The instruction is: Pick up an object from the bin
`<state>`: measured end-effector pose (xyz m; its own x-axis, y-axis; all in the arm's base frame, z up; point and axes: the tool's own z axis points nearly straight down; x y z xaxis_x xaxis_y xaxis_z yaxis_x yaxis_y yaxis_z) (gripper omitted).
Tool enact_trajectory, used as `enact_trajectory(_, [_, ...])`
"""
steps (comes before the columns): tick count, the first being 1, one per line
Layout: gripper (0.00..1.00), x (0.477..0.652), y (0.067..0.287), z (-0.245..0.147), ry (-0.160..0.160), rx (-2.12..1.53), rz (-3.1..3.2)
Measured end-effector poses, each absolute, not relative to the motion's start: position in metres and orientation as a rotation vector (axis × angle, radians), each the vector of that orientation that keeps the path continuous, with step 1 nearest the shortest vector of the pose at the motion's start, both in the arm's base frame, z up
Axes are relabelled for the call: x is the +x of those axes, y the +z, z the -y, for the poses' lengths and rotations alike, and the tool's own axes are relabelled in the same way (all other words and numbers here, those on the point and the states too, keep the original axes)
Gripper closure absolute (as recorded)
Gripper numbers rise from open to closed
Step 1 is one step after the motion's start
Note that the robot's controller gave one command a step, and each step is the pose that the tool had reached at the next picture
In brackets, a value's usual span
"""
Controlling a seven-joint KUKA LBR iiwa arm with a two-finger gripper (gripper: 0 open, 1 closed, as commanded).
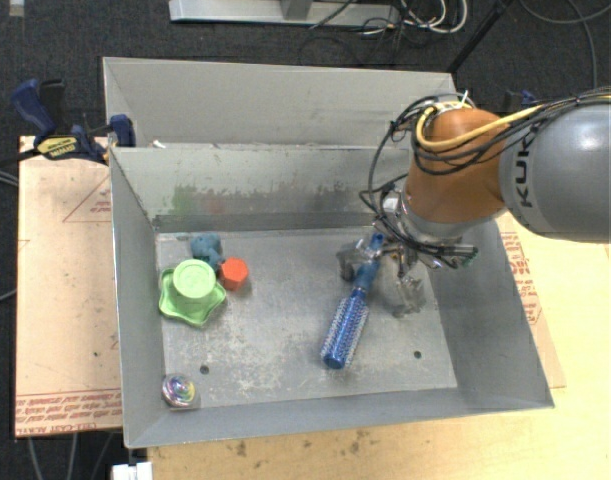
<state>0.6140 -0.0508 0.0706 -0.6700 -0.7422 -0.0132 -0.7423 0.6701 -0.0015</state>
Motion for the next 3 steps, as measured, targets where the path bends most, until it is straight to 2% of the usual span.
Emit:
enact_trajectory(1, [1.00,0.614,0.071,0.051,0.007,-1.271,-2.859])
enact_trajectory(2, [1.00,0.616,0.148,0.049,-0.005,-1.270,-2.864])
enact_trajectory(3, [1.00,0.617,0.151,0.049,0.001,-1.268,-2.871])
